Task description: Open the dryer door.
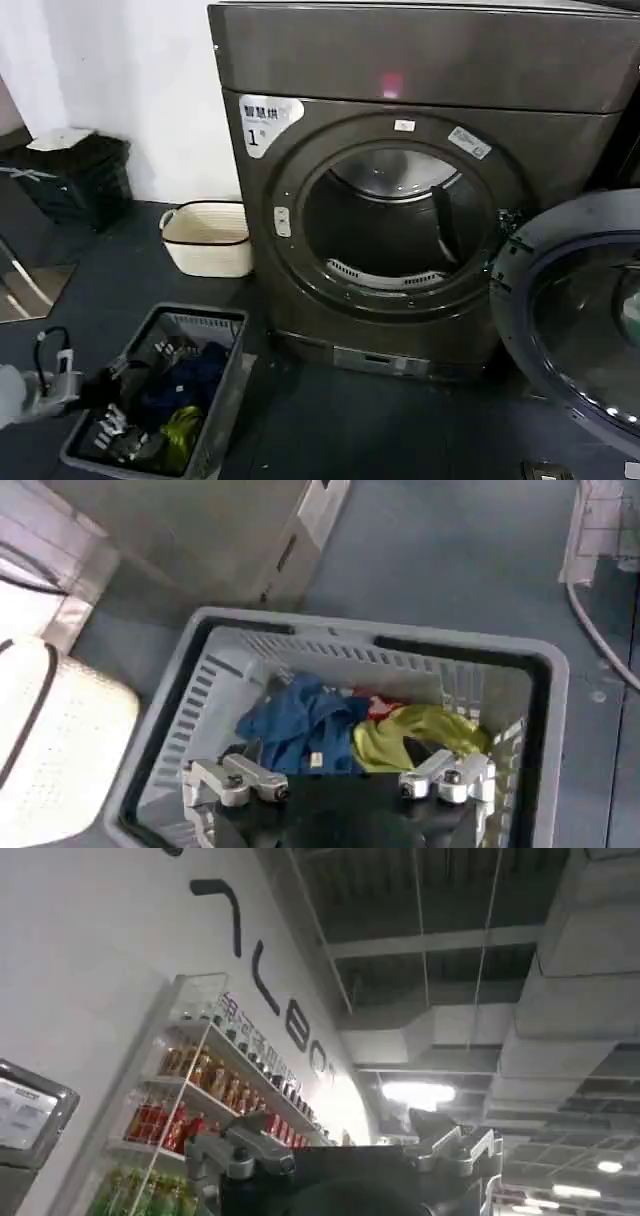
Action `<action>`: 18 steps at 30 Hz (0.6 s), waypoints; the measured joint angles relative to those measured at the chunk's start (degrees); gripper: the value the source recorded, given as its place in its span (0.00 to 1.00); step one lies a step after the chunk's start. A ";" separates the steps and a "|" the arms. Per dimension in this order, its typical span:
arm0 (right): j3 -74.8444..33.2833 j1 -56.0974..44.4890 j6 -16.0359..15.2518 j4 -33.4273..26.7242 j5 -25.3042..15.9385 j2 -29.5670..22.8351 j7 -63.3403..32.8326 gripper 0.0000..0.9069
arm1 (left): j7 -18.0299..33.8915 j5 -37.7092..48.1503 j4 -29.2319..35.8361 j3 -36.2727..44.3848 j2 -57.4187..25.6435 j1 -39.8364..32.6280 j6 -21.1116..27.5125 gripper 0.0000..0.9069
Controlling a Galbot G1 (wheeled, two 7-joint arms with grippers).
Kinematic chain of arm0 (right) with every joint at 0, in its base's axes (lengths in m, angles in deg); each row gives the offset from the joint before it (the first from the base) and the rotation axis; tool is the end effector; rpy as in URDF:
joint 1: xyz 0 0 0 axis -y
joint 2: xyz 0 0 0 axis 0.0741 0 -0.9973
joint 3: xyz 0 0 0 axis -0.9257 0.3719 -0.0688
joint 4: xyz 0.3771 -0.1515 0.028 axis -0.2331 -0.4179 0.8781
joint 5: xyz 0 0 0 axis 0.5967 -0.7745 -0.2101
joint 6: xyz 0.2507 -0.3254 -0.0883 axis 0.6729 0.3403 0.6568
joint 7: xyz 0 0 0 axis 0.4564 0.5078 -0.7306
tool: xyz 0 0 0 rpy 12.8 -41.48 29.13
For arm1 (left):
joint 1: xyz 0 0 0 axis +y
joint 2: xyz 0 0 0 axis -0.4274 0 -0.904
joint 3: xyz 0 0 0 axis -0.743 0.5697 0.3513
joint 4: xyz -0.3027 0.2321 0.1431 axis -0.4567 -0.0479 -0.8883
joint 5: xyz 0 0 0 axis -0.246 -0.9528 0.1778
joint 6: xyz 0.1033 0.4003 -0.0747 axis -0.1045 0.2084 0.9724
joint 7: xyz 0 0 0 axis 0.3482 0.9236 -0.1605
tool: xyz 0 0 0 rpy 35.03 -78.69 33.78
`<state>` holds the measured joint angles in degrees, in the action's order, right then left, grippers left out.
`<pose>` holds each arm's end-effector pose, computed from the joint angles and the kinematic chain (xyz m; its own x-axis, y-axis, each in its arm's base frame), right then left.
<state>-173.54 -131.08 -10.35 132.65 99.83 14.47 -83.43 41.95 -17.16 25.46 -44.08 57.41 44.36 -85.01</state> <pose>-0.1444 -0.5193 0.0477 -0.1956 0.7980 -0.5701 0.9785 0.1199 -0.1679 0.3684 0.3359 -0.2131 -0.4724 0.3253 0.8192 0.8814 0.1679 0.4416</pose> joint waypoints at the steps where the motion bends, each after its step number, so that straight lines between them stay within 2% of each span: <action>1: -0.10 -0.04 0.00 0.02 0.00 -0.08 0.01 1.00 | -0.20 -0.14 -0.02 0.00 -0.09 0.06 -0.05 1.00; 18: -2.22 -1.28 -0.47 0.42 0.29 -0.62 0.81 1.00 | -1.70 -0.12 -1.04 -0.78 -0.30 0.11 -0.47 1.00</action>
<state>-175.76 -132.36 -10.82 133.07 100.12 13.85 -82.62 40.24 -17.28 24.42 -44.86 57.11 44.47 -85.48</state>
